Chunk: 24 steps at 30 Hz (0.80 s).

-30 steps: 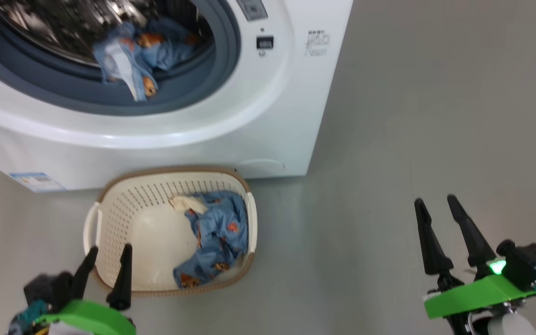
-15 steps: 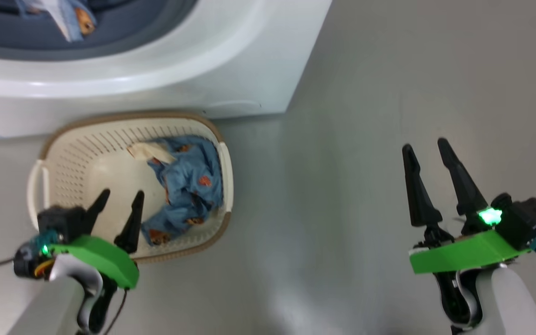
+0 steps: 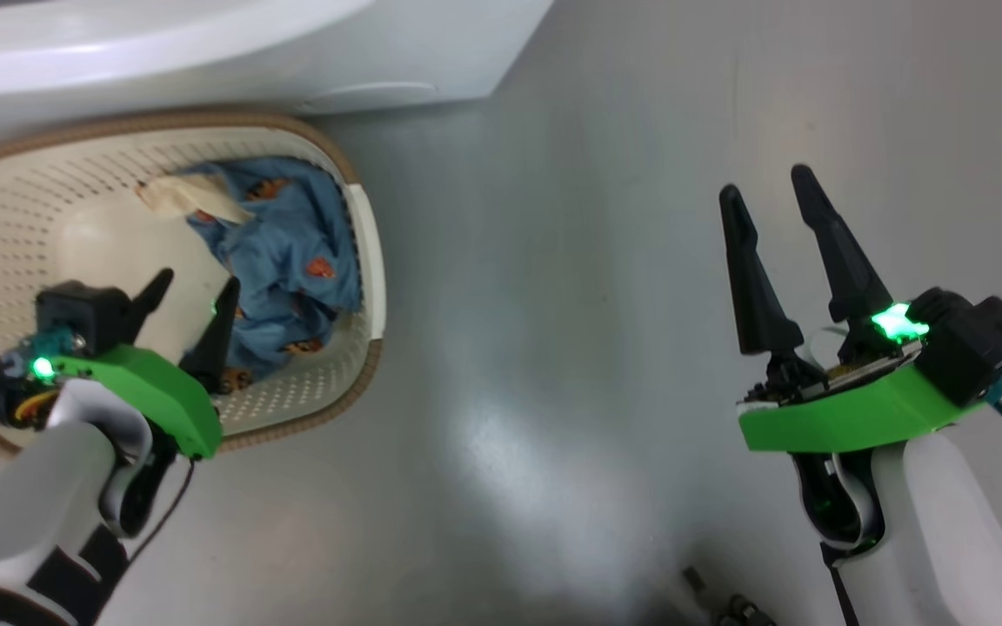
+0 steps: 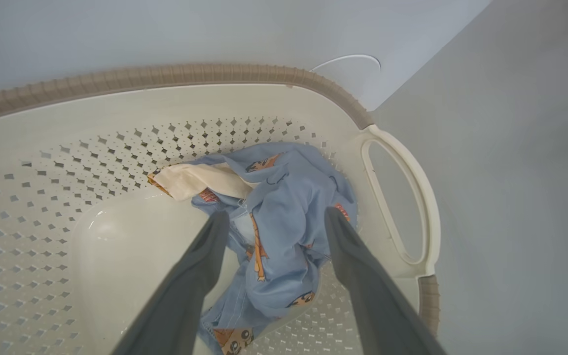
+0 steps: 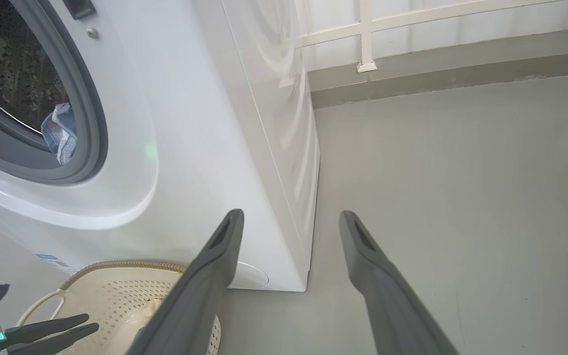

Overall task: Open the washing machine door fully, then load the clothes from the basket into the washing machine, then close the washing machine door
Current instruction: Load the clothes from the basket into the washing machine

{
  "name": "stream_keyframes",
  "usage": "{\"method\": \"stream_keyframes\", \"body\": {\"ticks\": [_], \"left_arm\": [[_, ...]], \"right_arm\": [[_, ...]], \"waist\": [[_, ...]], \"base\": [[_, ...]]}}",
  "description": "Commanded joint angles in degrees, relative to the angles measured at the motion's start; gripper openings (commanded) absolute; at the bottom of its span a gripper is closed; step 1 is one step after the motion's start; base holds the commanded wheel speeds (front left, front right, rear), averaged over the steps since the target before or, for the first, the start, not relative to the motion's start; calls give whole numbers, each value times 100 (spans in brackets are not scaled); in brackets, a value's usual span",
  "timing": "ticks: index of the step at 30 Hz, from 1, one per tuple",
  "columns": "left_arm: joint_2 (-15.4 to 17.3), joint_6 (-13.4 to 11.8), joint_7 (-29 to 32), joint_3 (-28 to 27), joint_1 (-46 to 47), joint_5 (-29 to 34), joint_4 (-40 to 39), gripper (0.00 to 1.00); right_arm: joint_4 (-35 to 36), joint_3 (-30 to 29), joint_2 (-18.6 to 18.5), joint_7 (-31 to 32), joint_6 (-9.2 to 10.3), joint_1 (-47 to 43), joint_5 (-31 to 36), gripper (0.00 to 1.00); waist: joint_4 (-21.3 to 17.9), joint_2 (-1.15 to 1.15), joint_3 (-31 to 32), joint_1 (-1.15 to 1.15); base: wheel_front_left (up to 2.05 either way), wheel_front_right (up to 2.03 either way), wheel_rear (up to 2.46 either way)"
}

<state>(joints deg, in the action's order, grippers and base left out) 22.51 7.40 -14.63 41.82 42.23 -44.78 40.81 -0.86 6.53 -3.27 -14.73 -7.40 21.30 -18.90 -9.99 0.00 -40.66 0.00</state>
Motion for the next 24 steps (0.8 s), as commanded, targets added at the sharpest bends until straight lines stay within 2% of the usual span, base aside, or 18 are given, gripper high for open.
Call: {"method": "stream_keyframes", "body": {"ticks": [1, 12, 18, 24], "left_arm": [[290, 9, -37, -28, 147, -116, 0, 100], [611, 9, -37, 948, 897, -813, 113, 100], [702, 9, -37, 1574, 1246, -1205, 237, 100], [737, 9, -37, 1915, 1483, -1493, 440, 100]], "right_arm": [[169, 151, 38, -27, -9, 25, -136, 100], [286, 338, 39, -27, -9, 228, -150, 100], [358, 399, 39, -27, -9, 197, -24, 100], [452, 483, 39, -27, -9, 125, 70, 100]], "waist": [[-217, 0, -365, 0], [-381, 0, -815, 0], [-416, 0, -923, 0], [-456, 0, -967, 0]], "base": [[0, 0, 0], [0, 0, 0], [0, 0, 0], [0, 0, 0]]}}
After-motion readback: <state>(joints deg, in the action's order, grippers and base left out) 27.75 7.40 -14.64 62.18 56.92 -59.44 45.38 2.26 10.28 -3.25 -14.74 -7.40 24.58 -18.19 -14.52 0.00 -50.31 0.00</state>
